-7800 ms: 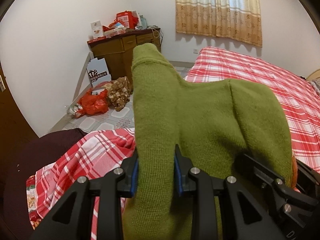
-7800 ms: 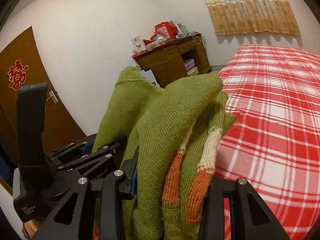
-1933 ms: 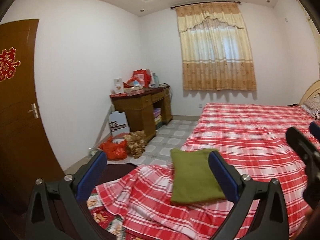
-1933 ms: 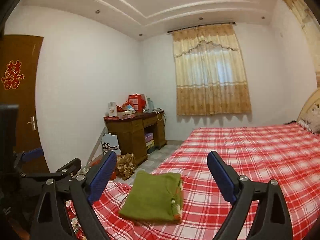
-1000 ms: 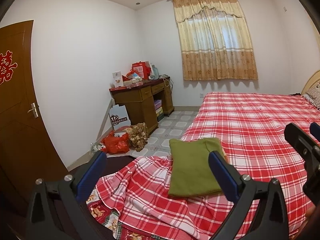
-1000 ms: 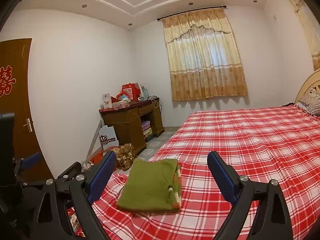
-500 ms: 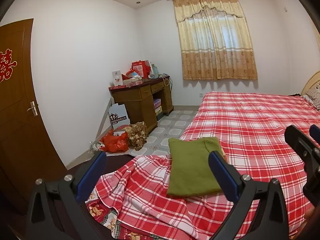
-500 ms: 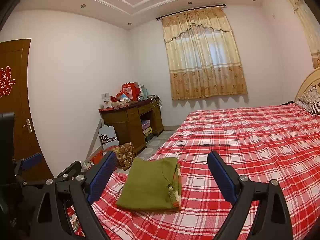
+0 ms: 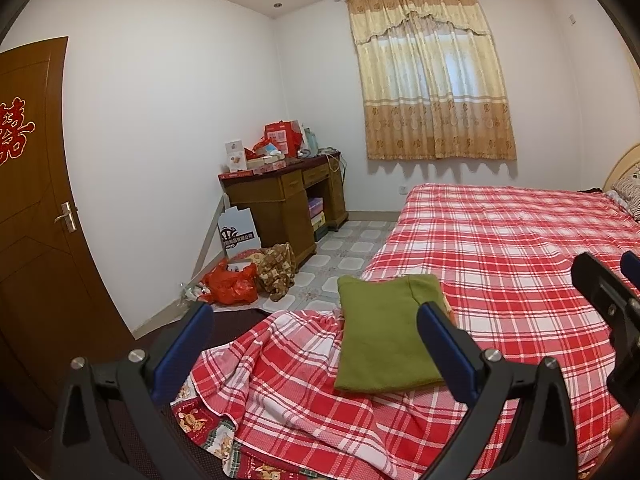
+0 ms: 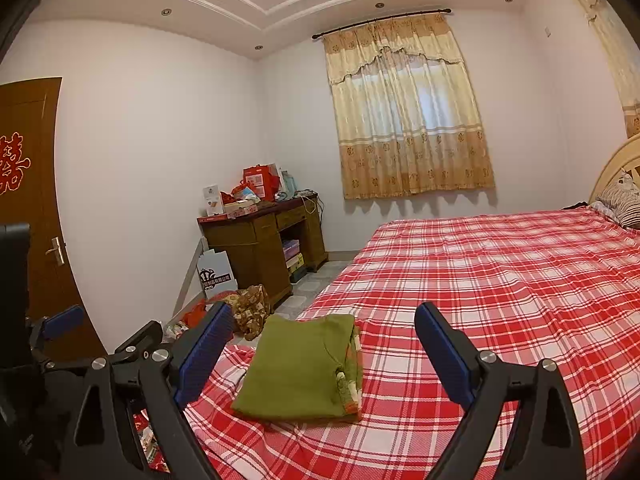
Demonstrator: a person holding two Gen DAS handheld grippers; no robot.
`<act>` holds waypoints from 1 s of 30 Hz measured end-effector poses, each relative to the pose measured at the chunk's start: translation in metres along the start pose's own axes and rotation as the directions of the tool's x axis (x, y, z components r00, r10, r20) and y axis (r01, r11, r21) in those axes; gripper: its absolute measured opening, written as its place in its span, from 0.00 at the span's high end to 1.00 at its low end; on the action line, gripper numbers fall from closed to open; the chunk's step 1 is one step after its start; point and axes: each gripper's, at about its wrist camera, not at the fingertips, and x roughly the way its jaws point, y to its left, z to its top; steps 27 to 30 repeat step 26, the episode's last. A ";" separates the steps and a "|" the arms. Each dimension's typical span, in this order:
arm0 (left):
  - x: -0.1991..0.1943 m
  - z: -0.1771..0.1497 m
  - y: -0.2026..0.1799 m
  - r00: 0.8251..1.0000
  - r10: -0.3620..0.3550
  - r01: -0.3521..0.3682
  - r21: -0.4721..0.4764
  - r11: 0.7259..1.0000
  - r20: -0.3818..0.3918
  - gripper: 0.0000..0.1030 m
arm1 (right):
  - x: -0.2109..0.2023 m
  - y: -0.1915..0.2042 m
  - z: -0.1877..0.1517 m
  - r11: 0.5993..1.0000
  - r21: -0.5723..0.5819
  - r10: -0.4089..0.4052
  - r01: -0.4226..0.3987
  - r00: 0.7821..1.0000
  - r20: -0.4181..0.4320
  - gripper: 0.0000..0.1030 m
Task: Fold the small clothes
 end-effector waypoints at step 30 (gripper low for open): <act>0.025 -0.007 0.001 0.997 0.002 -0.004 -0.019 1.000 -0.081 0.00 | 0.009 -0.010 -0.008 1.000 0.015 -0.011 0.012 1.000 -0.027 0.10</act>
